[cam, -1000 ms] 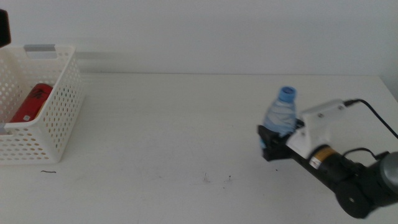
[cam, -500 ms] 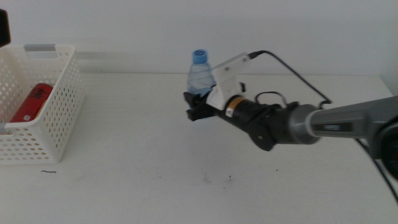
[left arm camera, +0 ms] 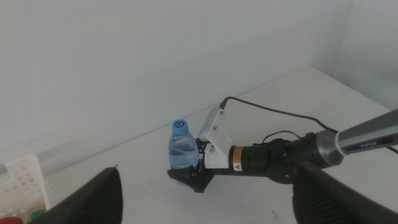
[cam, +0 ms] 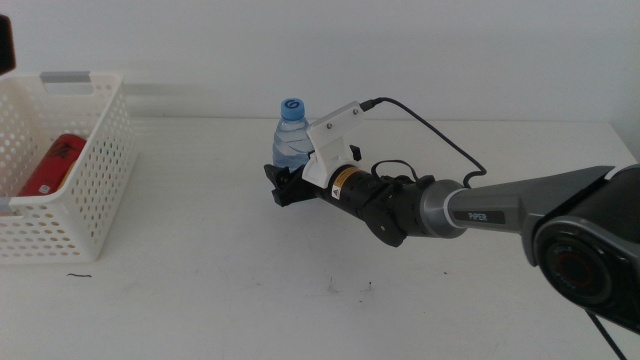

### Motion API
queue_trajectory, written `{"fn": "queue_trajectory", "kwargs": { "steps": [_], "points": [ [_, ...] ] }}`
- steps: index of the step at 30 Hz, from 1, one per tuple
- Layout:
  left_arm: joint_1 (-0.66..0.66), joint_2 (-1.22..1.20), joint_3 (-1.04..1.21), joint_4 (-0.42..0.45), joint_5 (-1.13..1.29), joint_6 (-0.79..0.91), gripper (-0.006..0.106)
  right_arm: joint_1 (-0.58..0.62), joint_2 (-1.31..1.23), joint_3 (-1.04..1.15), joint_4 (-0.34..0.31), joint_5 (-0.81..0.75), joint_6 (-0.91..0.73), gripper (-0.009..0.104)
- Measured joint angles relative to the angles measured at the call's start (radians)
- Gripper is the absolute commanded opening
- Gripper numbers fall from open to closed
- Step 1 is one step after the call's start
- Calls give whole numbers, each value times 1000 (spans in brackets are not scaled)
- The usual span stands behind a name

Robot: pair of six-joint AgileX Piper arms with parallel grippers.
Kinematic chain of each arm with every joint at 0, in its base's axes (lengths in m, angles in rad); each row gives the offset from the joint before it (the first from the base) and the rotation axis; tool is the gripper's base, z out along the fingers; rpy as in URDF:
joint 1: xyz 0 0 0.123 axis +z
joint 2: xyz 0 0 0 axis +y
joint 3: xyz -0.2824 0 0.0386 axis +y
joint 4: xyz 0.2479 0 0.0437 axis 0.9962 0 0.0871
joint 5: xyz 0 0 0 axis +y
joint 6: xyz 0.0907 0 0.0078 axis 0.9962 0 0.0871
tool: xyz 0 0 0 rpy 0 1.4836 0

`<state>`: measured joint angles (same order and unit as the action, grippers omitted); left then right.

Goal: Use arms to grab the bottles and put them into the dustbin to the left of the table.

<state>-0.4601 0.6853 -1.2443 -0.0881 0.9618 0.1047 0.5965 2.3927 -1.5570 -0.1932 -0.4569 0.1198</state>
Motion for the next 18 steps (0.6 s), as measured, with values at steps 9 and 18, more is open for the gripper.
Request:
{"fn": "queue_trajectory", "kwargs": {
  "steps": [9, 18],
  "points": [
    [0, 0, 0, 1, 0, 0, 94, 0, -395, 276, 0, 354, 146, 92],
    [0, 0, 0, 1, 0, 0, 94, 2, -1047, 321, 4, 936, 121, 92]
  ]
}}
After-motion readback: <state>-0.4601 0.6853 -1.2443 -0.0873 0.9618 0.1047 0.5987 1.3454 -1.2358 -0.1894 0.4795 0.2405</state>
